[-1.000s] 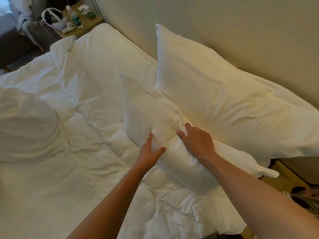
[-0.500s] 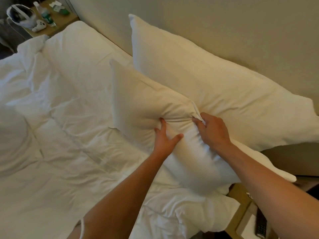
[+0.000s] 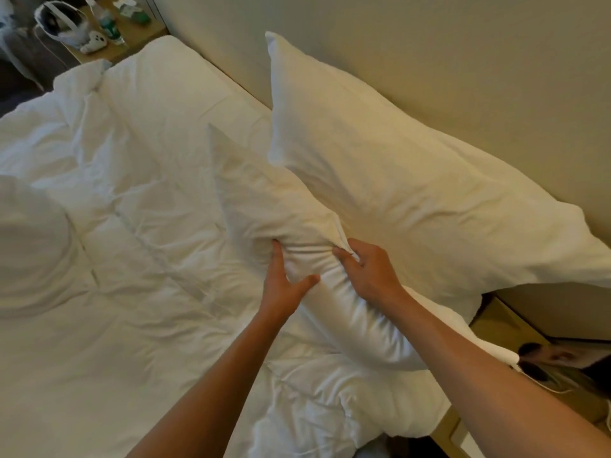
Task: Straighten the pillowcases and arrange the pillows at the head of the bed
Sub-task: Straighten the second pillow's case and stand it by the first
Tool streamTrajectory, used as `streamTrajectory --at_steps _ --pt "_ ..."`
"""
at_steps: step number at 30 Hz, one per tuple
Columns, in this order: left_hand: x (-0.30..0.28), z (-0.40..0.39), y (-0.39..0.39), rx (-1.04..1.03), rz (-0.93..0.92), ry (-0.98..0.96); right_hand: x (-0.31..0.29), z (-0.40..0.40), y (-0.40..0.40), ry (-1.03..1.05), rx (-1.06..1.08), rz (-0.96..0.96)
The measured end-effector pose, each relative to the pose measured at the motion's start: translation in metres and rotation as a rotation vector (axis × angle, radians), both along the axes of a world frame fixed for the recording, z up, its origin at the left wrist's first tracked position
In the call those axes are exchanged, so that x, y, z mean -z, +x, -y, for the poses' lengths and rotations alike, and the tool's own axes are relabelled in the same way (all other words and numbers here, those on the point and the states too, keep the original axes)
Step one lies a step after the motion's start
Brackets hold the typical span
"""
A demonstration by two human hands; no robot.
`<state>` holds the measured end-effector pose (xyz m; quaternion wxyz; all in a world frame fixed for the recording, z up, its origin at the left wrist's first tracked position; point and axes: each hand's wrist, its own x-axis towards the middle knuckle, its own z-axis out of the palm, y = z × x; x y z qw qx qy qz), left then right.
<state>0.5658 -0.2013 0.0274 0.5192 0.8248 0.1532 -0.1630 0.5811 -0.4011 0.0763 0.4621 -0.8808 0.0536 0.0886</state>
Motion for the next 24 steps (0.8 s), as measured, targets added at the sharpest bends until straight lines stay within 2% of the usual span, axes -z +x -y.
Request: streamTrajectory --at_steps 4,8,10,12,14,18,24 --pt "-0.024 -0.022 0.0 0.003 0.045 0.032 -0.029 -0.018 0.002 0.087 -0.028 0.049" --pt "-0.04 -0.009 0.009 0.034 0.113 0.138 -0.038 0.005 0.013 0.096 0.014 0.097" --pt "-0.036 0.01 0.014 0.085 0.077 0.176 -0.028 0.03 0.023 -0.035 0.025 0.077" --pt "-0.026 0.03 0.014 0.145 -0.042 0.174 -0.014 0.056 0.03 -0.316 -0.002 0.037" --pt "-0.013 0.048 0.01 0.198 -0.151 0.192 0.001 0.072 0.031 -0.459 -0.012 0.055" --pt "0.005 0.069 0.006 0.206 -0.186 0.257 0.016 0.078 0.031 -0.503 0.001 0.177" --pt "0.001 0.086 0.0 0.132 -0.206 0.311 0.018 0.09 0.037 -0.566 -0.056 0.17"
